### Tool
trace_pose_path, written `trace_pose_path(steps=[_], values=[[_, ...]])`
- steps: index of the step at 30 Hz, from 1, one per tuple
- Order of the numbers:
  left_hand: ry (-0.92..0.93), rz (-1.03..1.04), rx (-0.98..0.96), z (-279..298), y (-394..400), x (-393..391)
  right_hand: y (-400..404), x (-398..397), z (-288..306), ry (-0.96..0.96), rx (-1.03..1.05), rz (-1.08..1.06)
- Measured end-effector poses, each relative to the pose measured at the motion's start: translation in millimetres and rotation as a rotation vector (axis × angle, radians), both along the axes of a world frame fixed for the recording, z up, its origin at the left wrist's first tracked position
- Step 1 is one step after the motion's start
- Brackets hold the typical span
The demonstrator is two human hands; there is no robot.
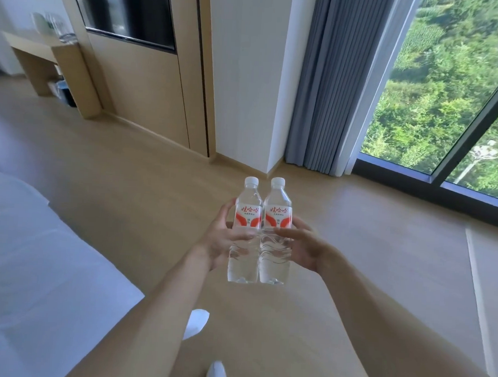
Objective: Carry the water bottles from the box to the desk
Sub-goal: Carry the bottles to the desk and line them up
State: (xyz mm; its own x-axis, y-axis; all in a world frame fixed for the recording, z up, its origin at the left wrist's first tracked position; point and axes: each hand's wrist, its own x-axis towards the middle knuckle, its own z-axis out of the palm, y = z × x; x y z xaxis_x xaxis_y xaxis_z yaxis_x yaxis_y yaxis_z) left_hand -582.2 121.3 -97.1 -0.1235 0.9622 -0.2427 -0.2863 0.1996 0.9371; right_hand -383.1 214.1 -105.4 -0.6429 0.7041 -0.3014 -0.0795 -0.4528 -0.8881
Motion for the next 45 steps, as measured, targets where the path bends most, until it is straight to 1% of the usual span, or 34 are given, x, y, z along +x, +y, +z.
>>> trace_pose_path(steps=[4, 8, 12, 16, 20, 25, 33, 38, 41, 45], values=[[-0.025, -0.001, 0.012, -11.7, 57.0, -22.4, 56.4, -22.6, -0.5, -0.030, 0.035, 0.008], [-0.047, 0.010, 0.019, -18.0, 122.9, -61.8, 124.3, -61.1, 0.7, -0.073, 0.045, 0.006], [-0.048, 0.058, 0.025, -12.5, 181.2, -109.5, 192.7, -115.9, 7.3, -0.111, 0.026, 0.030], [-0.030, 0.126, 0.015, 0.3, 227.5, -169.4, 248.3, -183.6, 15.8, -0.095, 0.029, 0.079], [-0.028, 0.199, 0.004, 6.3, 253.2, -227.8, 285.6, -251.1, 22.4, -0.093, 0.031, 0.155], [0.009, 0.356, 0.000, 10.2, 271.6, -295.6, 321.7, -337.1, 26.1, -0.120, 0.062, 0.281], [0.059, 0.582, -0.081, 6.5, 300.1, -400.9, 384.0, -477.9, 5.8, -0.111, 0.081, 0.528], [0.059, 0.714, -0.113, 2.8, 336.9, -471.0, 436.0, -570.5, -5.7, -0.110, 0.044, 0.654], [0.058, 0.785, -0.144, 8.1, 362.9, -505.0, 467.3, -623.2, -7.1, -0.146, 0.024, 0.747], [0.033, 0.865, -0.103, 8.4, 393.6, -553.5, 503.0, -687.2, -4.5, -0.142, 0.015, 0.846]])
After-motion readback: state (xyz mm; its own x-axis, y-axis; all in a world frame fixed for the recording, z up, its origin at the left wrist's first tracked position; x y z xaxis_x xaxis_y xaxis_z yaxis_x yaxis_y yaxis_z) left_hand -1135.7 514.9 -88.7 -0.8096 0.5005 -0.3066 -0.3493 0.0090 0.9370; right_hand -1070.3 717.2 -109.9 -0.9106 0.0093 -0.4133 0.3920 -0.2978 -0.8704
